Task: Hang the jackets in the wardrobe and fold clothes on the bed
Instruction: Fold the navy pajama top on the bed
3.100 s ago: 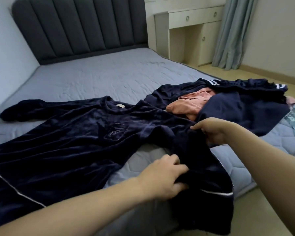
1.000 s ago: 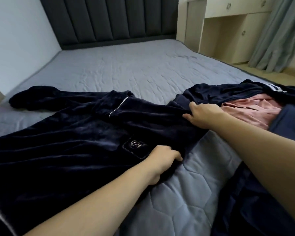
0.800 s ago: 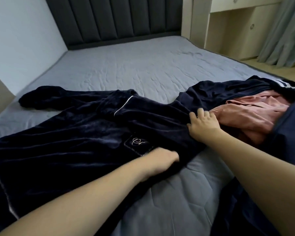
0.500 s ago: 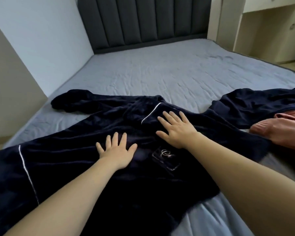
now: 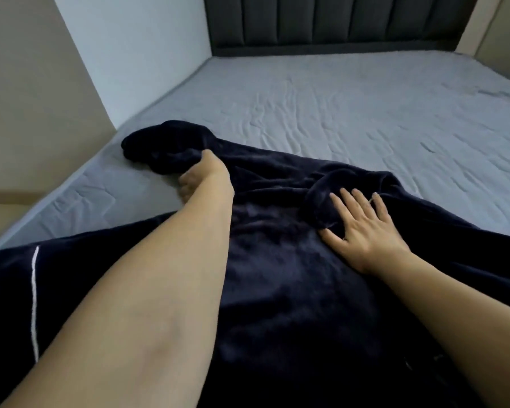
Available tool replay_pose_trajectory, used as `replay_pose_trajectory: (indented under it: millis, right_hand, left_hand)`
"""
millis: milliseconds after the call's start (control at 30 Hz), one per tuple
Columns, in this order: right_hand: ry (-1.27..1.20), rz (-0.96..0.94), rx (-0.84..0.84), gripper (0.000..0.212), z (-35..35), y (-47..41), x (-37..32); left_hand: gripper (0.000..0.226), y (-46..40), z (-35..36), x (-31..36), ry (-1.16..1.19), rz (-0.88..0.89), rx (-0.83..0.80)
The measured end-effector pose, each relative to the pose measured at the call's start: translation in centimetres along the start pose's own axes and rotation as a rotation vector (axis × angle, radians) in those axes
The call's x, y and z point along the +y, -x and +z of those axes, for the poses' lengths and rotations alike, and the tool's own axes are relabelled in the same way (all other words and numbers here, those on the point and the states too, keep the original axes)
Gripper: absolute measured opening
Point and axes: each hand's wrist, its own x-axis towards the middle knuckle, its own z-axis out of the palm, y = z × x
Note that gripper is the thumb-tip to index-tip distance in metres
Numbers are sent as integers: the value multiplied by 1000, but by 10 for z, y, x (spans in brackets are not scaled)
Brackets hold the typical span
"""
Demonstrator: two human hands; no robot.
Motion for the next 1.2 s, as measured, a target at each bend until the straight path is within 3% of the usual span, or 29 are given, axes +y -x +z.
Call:
replay_pose_trajectory:
  millis: [67, 100, 233, 267, 300, 367, 400, 467, 533, 600, 667, 700, 767, 800, 833, 867, 900, 967, 1033, 1067, 1100, 1200]
  right_hand:
    - [15, 12, 4, 91, 1, -1, 0]
    - [26, 19, -5, 91, 0, 0, -1]
    - [-87, 31, -73, 86, -18, 6, -7]
    - [-235, 45, -134, 79, -27, 9, -7]
    - [-542, 90, -200, 68, -42, 13, -2]
    - [-1380, 285, -347, 55, -79, 36, 19]
    - [-1673, 365, -330, 57, -93, 53, 37]
    - [-1939, 550, -186, 71, -113, 89, 84]
    - [-2043, 720, -112, 85, -123, 121, 124]
    - [-2023, 806, -118, 79, -133, 141, 144]
    - [-1965, 836, -136, 68, -143, 147, 147]
    - [-1918, 851, -127, 65, -147, 148, 146]
    - [-1824, 907, -92, 62, -154, 151, 142]
    - [-1797, 936, -80, 60, -156, 156, 141]
    - [-1789, 964, -77, 59, -158, 162, 142]
    - [-1794, 993, -76, 57, -159, 170, 144]
    - [-1814, 1023, -69, 56, -160, 179, 147]
    - [-1869, 1081, -36, 53, -162, 197, 155]
    - [-1889, 1108, -11, 56, -164, 211, 163]
    - [-1890, 1106, -6, 60, -165, 216, 166]
    - [-1889, 1099, -7, 63, -166, 220, 167]
    - [-1876, 1097, -22, 56, -171, 222, 163]
  left_hand:
    - [46, -5, 4, 18, 152, -64, -209]
    - [43, -5, 8, 21, 134, 2, -265]
    - [35, 40, 12, 9, -213, 637, -213]
    - [30, 55, 8, -2, -360, 885, -222]
    - [26, 70, 5, -16, -494, 1147, -251]
    - [22, 95, -7, -41, -768, 1603, -345]
    - [24, 106, -14, -53, -903, 1802, -441]
    - [28, 127, -28, -80, -1150, 2182, -595]
    - [34, 146, -42, -94, -1313, 2408, -649]
    - [37, 160, -50, -93, -1398, 2417, -657]
    - [48, 168, -50, -86, -1530, 2234, -748]
    - [61, 173, -48, -83, -1525, 1983, -858]
    - [87, 194, -49, -77, -1300, 1295, -1057]
    - [93, 205, -46, -77, -1142, 1059, -1063]
    - [92, 214, -42, -78, -1011, 949, -1030]
    - [82, 223, -37, -77, -990, 968, -973]
    - [68, 229, -36, -76, -1057, 1102, -923]
    - [51, 235, -44, -80, -1413, 1672, -826]
    - [54, 234, -54, -98, -1522, 2294, -787]
    - [57, 234, -58, -105, -1560, 2487, -803]
    - [61, 234, -60, -111, -1638, 2531, -818]
    - [74, 233, -59, -111, -1787, 2379, -775]
